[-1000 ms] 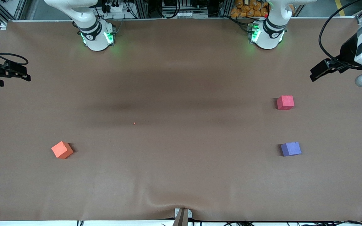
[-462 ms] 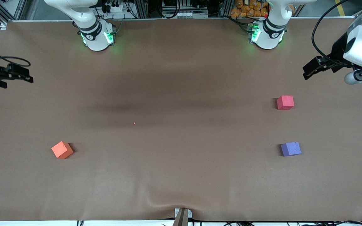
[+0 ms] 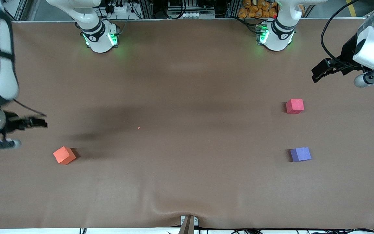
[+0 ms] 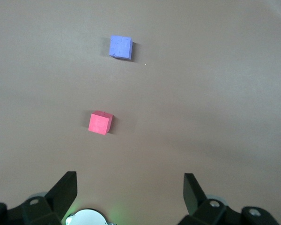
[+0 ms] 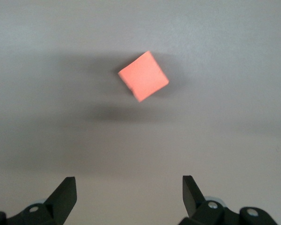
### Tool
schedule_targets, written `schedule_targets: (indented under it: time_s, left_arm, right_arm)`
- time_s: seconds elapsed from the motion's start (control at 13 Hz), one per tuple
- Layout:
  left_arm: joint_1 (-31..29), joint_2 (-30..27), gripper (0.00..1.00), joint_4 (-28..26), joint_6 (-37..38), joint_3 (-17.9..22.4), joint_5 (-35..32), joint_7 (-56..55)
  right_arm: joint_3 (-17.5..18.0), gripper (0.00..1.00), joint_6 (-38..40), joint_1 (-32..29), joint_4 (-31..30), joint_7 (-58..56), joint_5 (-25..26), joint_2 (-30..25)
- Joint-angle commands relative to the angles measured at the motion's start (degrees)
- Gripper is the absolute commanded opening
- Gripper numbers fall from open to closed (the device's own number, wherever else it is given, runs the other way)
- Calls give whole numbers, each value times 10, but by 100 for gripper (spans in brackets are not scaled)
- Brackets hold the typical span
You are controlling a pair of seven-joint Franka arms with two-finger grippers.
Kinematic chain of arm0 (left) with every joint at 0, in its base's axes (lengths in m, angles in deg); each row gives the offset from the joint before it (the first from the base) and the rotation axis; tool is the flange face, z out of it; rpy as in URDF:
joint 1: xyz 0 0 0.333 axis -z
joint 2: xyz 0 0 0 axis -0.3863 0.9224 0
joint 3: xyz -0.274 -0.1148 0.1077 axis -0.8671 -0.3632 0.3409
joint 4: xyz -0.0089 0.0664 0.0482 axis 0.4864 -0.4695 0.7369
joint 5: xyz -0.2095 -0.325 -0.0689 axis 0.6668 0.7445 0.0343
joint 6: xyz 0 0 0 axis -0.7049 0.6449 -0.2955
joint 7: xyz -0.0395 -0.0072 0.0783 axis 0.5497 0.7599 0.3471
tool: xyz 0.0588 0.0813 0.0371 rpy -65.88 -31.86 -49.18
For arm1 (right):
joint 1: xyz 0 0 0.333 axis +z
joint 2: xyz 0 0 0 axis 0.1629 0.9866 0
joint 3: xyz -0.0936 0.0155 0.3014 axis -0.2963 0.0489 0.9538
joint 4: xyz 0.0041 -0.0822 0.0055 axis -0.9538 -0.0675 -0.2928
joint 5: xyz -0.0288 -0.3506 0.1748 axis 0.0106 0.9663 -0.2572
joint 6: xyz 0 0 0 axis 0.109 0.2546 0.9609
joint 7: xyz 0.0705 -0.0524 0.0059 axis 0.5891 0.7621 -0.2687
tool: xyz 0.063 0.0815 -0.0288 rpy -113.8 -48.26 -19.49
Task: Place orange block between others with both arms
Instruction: 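Reach the right gripper toward the orange cube, then lower the right gripper and close it on the orange cube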
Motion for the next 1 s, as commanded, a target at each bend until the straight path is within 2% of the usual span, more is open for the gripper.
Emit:
schedule_targets:
  time_s: [0.0, 0.23, 0.77, 0.92]
  left_arm:
    - [3, -5, 100, -2, -28, -15, 3, 9]
    - [4, 0, 100, -3, -37, -32, -1, 9]
    - [1, 3, 100, -3, -37, -32, -4, 14]
    - [2, 1, 100, -6, -31, -33, -8, 9]
  right_arm:
    - [3, 100, -34, -7, 21, -7, -9, 35]
    - [5, 100, -124, 5, 21, -25, -6, 76]
    - [5, 100, -167, 8, 25, -179, -1, 122]
    - [5, 100, -211, 8, 26, -209, -1, 143]
